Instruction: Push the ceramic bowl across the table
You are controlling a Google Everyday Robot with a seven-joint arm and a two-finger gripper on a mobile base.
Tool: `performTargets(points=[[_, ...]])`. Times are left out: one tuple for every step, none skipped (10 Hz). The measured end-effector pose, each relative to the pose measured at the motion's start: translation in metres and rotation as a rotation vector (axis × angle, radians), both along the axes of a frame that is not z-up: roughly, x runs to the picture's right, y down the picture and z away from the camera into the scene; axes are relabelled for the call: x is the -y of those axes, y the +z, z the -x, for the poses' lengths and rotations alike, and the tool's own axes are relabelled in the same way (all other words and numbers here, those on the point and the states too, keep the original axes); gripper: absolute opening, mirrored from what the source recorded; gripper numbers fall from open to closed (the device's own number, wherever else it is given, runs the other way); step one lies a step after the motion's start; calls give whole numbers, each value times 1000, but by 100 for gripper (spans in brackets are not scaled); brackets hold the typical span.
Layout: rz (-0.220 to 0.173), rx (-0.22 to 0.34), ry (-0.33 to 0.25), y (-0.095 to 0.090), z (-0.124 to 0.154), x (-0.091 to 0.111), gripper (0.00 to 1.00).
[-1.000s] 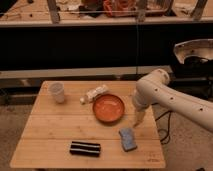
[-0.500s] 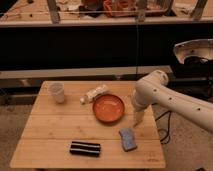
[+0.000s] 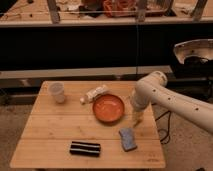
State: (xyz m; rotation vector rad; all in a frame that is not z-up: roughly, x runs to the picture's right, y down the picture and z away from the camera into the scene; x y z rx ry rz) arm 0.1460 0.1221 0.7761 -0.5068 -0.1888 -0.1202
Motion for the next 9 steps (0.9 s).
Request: performTargets(points=[[0, 6, 0, 2, 2, 0, 65], [0, 10, 1, 3, 3, -1, 62], [1, 12, 4, 4, 4, -1, 55], [3, 13, 8, 5, 4, -2, 47], [8, 14, 15, 8, 4, -4, 35], [11, 18, 20, 11, 6, -6, 23], [14, 21, 21, 13, 8, -8, 15], [16, 24, 22, 14, 10, -8, 7], [19, 28, 23, 16, 12, -9, 4]])
